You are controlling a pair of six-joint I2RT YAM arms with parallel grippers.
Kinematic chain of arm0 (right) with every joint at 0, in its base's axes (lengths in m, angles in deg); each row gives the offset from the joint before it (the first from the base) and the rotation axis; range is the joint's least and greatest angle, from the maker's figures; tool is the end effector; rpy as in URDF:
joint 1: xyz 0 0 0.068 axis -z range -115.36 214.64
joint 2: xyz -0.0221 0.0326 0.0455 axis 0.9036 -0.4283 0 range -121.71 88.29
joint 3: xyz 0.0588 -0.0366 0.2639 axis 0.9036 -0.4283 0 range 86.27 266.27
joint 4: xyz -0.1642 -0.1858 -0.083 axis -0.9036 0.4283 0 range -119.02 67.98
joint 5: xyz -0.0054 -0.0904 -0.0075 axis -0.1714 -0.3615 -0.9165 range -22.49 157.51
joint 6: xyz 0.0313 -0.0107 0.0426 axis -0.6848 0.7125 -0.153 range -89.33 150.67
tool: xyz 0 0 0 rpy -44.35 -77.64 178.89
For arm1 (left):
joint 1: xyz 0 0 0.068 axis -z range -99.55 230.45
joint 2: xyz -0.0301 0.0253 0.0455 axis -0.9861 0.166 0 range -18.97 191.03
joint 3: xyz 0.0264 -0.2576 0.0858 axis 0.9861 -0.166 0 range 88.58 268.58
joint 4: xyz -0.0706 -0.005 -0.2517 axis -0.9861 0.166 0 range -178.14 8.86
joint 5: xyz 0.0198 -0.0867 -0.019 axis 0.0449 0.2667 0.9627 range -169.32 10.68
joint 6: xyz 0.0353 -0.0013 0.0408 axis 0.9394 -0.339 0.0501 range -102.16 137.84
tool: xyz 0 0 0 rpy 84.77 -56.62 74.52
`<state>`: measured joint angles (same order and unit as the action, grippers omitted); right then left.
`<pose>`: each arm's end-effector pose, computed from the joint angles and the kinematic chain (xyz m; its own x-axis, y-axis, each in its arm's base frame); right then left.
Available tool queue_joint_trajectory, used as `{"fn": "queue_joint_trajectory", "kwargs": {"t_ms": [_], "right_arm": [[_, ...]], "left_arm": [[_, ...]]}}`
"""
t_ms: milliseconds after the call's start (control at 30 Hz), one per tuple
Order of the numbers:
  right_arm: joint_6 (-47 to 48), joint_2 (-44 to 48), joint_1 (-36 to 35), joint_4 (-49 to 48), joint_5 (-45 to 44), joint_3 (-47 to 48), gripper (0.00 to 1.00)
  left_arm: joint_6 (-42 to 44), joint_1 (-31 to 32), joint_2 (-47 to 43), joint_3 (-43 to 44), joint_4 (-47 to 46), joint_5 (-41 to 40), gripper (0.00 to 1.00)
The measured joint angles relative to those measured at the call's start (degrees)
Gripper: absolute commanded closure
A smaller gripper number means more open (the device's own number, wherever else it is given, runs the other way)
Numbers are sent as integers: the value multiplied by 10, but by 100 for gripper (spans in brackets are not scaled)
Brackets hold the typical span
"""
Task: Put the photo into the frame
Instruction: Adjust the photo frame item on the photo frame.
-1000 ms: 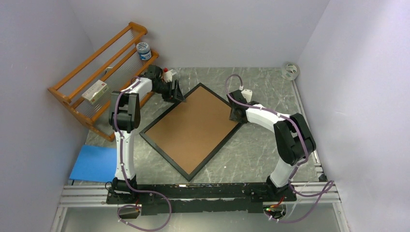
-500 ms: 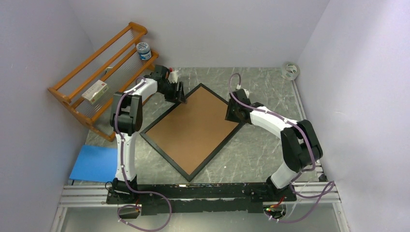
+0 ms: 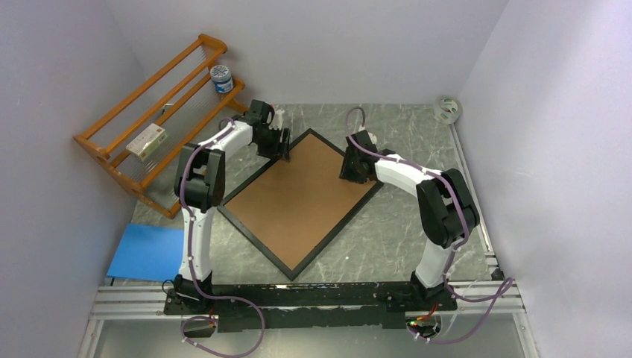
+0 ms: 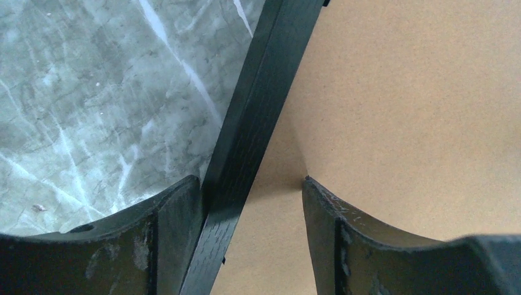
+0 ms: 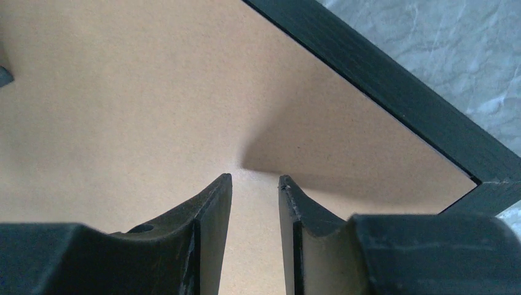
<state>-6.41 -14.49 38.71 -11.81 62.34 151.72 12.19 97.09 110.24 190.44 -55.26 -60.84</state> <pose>0.3369 0.1603 0.1810 -0.8187 0.2697 -0.5070 0.1319 0.9476 0.2911 0.4620 -0.1499 0.1652 -0.8692 0.1624 -0.4670 0.3385 0.8839 -0.3226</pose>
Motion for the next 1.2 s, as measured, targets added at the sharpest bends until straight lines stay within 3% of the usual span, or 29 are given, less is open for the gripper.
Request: {"fn": "queue_joint_trajectory", "kwargs": {"t_ms": [300,367,600,833,1000,1200], "right_arm": [[46,-24,38,1,13,97,50],[71,-45,48,-5,23,128,42],[159,-149,61,6,64,228,38],[219,-166,61,32,131,236,51],[238,-168,61,35,156,242,50],[250,-180,61,36,156,250,44]], "left_arm": [[-40,0,-3,28,85,-43,15],[-62,-7,-21,9,91,-55,12],[-160,-63,-217,-157,100,-126,8],[-279,-78,-417,-361,98,-196,7],[-328,-81,-466,-466,99,-205,7],[-346,-94,-475,-529,63,-175,7]]}}
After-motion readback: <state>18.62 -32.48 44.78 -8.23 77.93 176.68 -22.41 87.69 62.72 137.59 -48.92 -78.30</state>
